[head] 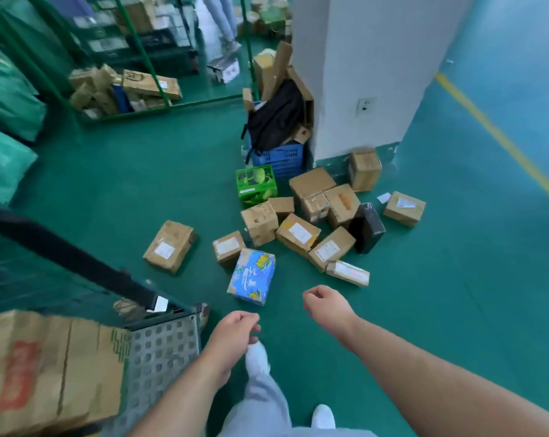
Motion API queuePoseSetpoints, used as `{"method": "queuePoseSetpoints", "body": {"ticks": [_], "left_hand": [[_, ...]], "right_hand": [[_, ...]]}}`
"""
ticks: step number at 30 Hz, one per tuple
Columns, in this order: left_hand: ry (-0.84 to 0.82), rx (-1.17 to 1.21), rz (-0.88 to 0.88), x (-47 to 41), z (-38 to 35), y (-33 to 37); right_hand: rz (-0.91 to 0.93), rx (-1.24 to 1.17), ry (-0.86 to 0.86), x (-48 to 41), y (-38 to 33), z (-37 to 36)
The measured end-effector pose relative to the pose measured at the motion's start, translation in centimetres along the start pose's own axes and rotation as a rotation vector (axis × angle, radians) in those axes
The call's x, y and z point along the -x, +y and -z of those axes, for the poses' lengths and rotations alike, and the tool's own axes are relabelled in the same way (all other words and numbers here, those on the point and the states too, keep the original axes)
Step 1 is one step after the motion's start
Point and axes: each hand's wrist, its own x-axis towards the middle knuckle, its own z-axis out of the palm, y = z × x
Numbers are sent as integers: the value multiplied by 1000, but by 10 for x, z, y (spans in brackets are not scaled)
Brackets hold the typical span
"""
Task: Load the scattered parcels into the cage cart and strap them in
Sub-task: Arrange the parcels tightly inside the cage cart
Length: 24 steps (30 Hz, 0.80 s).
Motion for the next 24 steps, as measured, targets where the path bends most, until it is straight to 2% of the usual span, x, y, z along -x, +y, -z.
{"method": "queuePoseSetpoints", "body": {"ticks": [5,10,15,19,24], "left_hand": [[-107,-158,-6,-79,-13,54],[-268,-354,-90,-132,-42,141],[-350,-521,-204,-162,-92,228],[-439,-598,-221,-165,-139,260],[-503,-720,-159,-181,-193,275]], "right_hand": [[-91,-46,77,-42,-8,27],[-205,-155,274,-57,-13,77],[-296,-347,456,-70,-6,102],[-326,-412,473,-81,2,116],[-338,-383,477,-117,12,161]]}}
